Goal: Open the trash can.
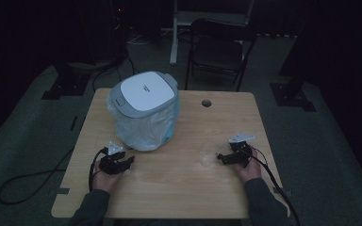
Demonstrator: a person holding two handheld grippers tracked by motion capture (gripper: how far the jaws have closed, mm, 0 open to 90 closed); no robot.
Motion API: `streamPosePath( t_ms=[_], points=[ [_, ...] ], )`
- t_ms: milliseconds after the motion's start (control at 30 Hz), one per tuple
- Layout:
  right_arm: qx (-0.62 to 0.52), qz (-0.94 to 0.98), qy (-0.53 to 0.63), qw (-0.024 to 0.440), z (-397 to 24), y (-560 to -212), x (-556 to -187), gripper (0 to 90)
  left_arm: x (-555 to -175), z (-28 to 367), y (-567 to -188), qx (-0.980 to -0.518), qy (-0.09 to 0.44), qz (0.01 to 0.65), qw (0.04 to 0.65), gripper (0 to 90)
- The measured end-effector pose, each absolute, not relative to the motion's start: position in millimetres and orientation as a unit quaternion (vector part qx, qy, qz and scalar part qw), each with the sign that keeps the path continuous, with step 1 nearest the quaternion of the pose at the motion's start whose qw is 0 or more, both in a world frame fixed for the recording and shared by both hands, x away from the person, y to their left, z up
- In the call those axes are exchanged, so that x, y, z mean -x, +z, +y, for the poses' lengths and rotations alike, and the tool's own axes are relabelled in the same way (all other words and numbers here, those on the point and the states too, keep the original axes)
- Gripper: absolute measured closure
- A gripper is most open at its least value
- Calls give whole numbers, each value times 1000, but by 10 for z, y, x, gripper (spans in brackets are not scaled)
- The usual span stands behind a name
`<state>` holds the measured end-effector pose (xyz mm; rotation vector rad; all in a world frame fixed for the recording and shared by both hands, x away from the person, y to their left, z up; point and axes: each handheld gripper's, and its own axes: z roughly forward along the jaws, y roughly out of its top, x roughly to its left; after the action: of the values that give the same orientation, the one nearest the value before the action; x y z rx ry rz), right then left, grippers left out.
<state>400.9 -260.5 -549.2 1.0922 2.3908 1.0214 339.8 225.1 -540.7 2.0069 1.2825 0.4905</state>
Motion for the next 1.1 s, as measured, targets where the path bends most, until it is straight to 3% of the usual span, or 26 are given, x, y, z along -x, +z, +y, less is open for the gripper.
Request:
streamPosePath(
  t_ms=[367,733,1100],
  points=[
    [-382,837,358,160,-2606,-5492,-4009,112,-3375,2297,-5328,-767,179,495,368,626],
    [-382,837,358,160,-2606,-5493,-4007,112,-3486,2351,-5127,-753,217,492,378,897],
    [-384,836,358,161,-2605,-5493,-4001,112,-3771,2424,-5186,-744,233,510,364,900]
  ],
)
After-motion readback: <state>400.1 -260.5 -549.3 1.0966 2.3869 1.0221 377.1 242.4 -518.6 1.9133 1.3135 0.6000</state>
